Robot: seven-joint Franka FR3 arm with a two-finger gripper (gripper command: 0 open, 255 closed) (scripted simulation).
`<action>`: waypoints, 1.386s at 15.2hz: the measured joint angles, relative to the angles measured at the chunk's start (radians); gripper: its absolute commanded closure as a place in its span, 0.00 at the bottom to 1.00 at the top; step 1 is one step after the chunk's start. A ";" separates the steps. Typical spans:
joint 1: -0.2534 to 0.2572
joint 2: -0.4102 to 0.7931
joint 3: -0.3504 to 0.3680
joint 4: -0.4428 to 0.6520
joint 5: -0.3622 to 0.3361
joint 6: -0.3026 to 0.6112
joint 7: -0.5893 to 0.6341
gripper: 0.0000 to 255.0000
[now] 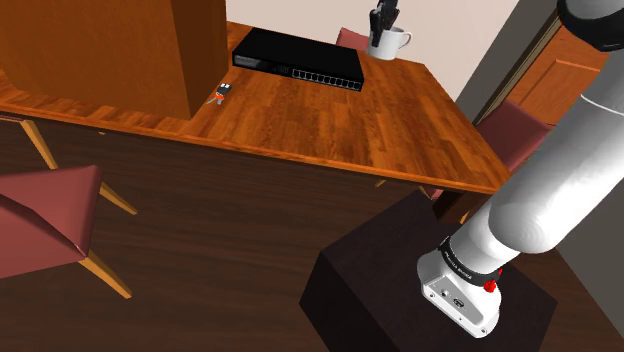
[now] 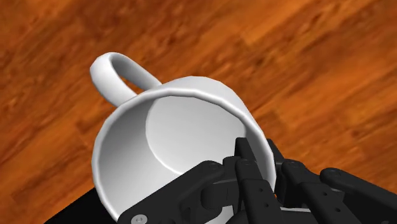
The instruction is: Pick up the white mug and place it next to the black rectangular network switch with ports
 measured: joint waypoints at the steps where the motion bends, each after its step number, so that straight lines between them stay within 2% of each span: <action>1: 0.001 0.040 0.003 0.051 0.010 -0.012 0.004 1.00; 4: -0.001 0.151 0.009 0.203 0.037 -0.057 0.012 1.00; 6: -0.003 0.184 0.011 0.229 0.045 -0.051 0.014 1.00; 21: 0.009 0.168 0.016 0.005 0.041 0.157 0.029 1.00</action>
